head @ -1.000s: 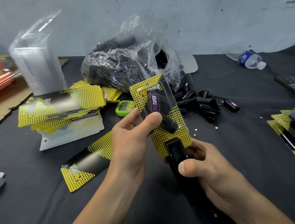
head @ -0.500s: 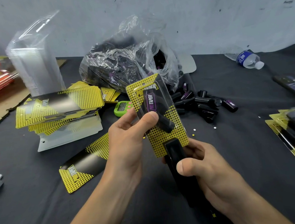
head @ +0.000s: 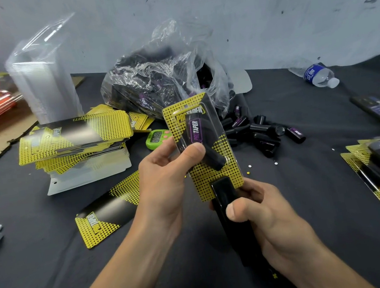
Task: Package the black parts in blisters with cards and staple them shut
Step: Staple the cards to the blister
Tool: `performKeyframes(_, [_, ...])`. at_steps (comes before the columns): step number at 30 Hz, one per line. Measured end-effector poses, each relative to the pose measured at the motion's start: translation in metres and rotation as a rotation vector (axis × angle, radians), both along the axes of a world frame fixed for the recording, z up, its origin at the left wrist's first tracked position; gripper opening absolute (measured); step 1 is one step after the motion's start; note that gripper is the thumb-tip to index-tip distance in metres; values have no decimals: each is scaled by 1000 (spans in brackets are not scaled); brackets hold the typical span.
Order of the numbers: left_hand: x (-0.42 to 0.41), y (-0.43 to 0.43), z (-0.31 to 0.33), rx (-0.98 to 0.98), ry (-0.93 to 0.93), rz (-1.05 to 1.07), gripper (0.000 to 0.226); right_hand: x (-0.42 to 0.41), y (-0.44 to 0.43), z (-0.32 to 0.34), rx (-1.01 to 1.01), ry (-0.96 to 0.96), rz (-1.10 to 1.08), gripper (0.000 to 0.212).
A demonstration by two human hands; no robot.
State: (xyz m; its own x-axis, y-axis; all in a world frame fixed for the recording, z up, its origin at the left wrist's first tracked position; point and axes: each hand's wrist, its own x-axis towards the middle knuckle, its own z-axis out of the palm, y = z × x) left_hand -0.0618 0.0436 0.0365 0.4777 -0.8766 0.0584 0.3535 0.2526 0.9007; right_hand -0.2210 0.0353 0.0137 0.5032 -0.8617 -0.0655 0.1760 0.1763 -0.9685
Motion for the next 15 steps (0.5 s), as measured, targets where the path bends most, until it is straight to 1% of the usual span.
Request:
performKeyframes(4, [0, -1, -3, -18, -15, -10, 30, 0, 1, 2, 24, -5, -14, 54])
performKeyframes(11, [-1, -1, -3, 3, -15, -19, 37, 1, -1, 4, 81, -40, -5, 57])
performKeyframes(14, [0, -3, -6, 15, -45, -22, 44, -2, -4, 5, 122, 8, 43, 51])
performKeyframes(15, [0, -3, -7, 25, -45, -19, 50, -3, -5, 6, 159, 22, 84, 50])
